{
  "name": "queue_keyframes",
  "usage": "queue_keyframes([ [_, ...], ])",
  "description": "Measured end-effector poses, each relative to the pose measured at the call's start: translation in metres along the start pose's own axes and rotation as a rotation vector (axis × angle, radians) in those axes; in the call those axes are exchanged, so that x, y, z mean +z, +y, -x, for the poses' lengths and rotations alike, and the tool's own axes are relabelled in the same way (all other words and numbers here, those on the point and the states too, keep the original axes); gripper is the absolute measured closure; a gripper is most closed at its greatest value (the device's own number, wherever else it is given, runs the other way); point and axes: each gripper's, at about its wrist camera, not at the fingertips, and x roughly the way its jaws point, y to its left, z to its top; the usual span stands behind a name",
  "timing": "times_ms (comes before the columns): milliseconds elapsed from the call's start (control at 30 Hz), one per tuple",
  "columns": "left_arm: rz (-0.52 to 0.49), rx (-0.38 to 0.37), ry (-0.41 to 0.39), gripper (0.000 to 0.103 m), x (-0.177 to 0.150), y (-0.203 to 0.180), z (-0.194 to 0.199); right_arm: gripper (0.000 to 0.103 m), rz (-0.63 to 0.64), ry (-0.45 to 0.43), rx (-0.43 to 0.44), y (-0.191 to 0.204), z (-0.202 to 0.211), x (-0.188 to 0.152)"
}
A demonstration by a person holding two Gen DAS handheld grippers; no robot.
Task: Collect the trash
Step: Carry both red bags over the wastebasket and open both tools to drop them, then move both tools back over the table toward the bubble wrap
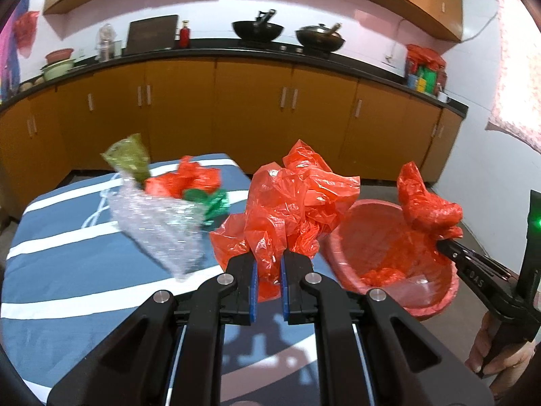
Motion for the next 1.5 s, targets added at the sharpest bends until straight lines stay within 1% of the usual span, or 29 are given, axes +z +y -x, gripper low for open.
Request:
queue_keyframes([
  [467,-0.06,-0.097,0.039,0.093,-0.005,-0.073,-0.037,0.095,-0.08,0.014,-0.044,-0.051,-0.011,0.0],
  [667,-0.078,-0.121,0.067,0.093,-0.008,-0.092,-0.059,0.095,-0.103,0.026,-0.053,-0.065,-0.022,0.002],
  [900,-0.105,-0.142,0.089,0.093,-0.012,-0.115,-0.077,0.095,-0.12,0.038,-0.052,-0.074,-0.037,0.004],
  [1033,-0.114,-0.158,0.101,0.093,-0.012,-0.122,-0.085,0.095,-0.126,0.04,-0.054,-0.078,-0.042,0.004],
  [1100,-0.127,-0.17,0.112,0.093,-0.014,-0.126,-0.089,0.094,-0.13,0.043,-0.051,-0.08,-0.044,0.004],
  [1133,-0.131,-0.173,0.116,0.092,-0.014,-0.127,-0.09,0.091,-0.133,0.046,-0.046,-0.081,-0.046,0.003],
  [1167,-0.136,-0.176,0.122,0.092,-0.016,-0.128,-0.092,0.09,-0.136,0.047,-0.048,-0.082,-0.047,0.003],
  [1200,-0.138,-0.18,0.131,0.09,-0.017,-0.13,-0.094,0.089,-0.141,0.047,-0.046,-0.084,-0.047,0.001],
  [1233,-0.139,-0.183,0.14,0.085,-0.017,-0.131,-0.096,0.086,-0.146,0.05,-0.04,-0.085,-0.048,0.001],
  [1267,-0.139,-0.185,0.147,0.083,-0.018,-0.132,-0.097,0.085,-0.149,0.052,-0.04,-0.086,-0.048,0.0],
  [1333,-0.141,-0.183,0.153,0.075,-0.02,-0.133,-0.099,0.083,-0.146,0.055,-0.042,-0.087,-0.048,-0.003],
  [1500,-0.138,-0.181,0.156,0.074,-0.022,-0.132,-0.099,0.083,-0.144,0.058,-0.056,-0.091,-0.047,-0.005],
])
